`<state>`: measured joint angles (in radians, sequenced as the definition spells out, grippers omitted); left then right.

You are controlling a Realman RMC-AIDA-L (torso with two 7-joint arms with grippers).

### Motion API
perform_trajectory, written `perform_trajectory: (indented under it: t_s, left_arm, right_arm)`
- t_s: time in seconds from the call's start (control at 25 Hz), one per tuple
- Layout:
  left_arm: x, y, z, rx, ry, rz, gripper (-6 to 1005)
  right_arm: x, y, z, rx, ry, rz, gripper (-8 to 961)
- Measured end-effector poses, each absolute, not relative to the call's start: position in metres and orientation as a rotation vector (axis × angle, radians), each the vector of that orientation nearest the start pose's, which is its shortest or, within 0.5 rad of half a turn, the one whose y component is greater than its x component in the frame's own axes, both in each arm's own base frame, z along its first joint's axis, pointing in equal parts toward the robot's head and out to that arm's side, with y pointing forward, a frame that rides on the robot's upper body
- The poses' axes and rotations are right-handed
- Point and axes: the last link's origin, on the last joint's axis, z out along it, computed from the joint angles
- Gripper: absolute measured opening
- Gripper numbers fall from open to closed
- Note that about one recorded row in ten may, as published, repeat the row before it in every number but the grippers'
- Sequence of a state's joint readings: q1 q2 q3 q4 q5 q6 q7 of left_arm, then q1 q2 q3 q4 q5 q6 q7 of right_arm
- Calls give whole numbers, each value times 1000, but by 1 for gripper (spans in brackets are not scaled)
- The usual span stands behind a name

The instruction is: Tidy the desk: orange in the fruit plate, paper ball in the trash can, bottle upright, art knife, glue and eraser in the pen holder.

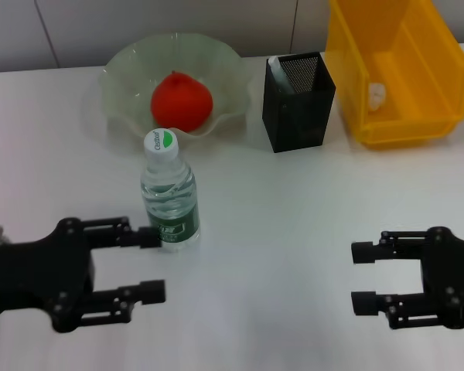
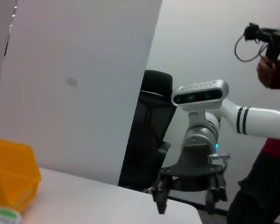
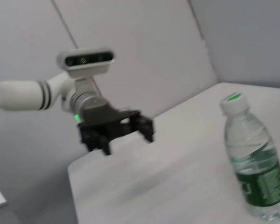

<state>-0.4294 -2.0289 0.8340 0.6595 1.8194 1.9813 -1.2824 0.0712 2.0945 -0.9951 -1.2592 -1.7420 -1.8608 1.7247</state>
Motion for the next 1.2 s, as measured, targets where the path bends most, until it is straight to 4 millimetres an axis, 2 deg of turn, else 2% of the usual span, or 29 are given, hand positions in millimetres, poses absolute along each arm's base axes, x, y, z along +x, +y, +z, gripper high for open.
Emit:
perform_trajectory:
  t_s: [0.04, 0.24, 0.52, 0.64, 0.84, 1.2]
  left_arm:
    - [-243, 267, 18, -2988, -323, -1082, 652]
    - [-236, 280, 9, -2978, -276, -1034, 650]
    - [-235, 285, 2, -2973, -276, -1000, 647]
    - [-239, 285, 5, -2952, -291, -993, 646]
    - [-246, 284, 13, -2926, -310, -988, 644]
    - [-253, 284, 22, -2918, -311, -956, 639]
  right_arm:
    - [254, 221, 50, -2854, 724, 755, 726]
    - [243, 225, 51, -2884, 646, 740, 725]
    - [228, 238, 44, -2920, 539, 687, 725]
    - [218, 250, 32, -2944, 481, 656, 725]
    - [204, 262, 24, -2980, 416, 671, 725]
    - [197, 272, 18, -2993, 423, 693, 725]
